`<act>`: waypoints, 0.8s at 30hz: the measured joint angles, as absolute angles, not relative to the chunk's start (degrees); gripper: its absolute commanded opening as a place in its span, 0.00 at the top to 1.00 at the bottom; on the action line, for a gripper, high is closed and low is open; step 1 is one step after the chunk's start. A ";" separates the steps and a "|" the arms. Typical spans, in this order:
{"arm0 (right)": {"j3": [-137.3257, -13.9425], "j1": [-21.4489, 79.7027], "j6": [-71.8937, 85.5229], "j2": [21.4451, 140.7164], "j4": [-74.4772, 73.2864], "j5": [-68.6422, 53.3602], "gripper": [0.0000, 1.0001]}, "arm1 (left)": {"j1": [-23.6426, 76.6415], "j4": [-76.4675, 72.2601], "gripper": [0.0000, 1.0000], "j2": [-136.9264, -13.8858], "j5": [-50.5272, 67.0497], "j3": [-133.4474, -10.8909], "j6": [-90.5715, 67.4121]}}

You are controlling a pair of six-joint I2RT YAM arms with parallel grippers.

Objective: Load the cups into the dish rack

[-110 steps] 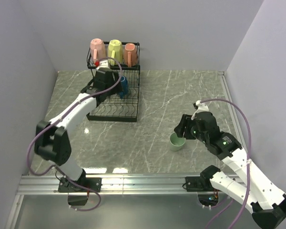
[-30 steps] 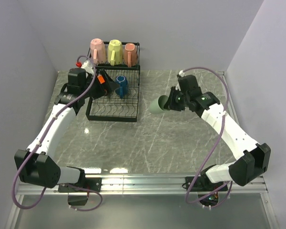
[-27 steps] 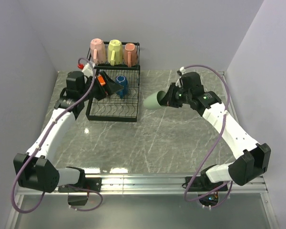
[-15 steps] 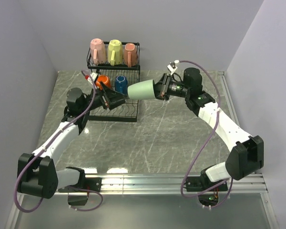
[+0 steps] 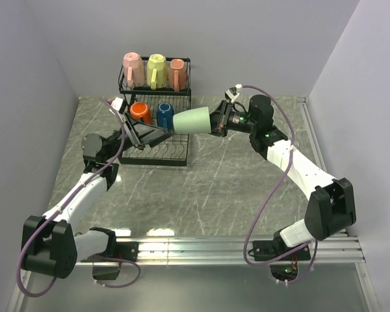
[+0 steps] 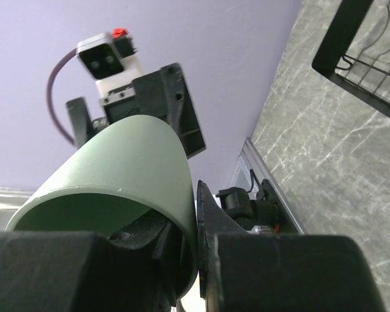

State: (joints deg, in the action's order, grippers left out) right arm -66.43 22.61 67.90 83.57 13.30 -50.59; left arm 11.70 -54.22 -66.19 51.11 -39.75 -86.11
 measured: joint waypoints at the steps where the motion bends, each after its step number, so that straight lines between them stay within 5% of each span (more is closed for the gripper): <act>1: -66.43 22.70 67.92 83.85 13.26 -50.61 1.00 | 12.05 -54.13 0.01 -66.13 51.05 -39.75 -86.02; 15: -66.08 27.27 66.17 84.44 12.19 -50.72 1.00 | 20.29 -42.81 0.04 -67.11 43.11 -41.47 -78.50; 19: -64.29 27.68 65.71 84.05 12.21 -50.72 1.00 | 20.23 -40.82 0.17 -66.89 40.97 -41.52 -77.34; 24: -62.89 27.77 65.21 83.57 11.77 -50.65 1.00 | 20.23 -39.22 0.56 -66.59 40.64 -41.58 -77.03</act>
State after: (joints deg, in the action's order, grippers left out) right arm -62.89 27.77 65.21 83.57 11.77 -50.65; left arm 20.23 -39.22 -66.59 40.64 -41.58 -77.03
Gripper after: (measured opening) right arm 0.167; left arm 0.724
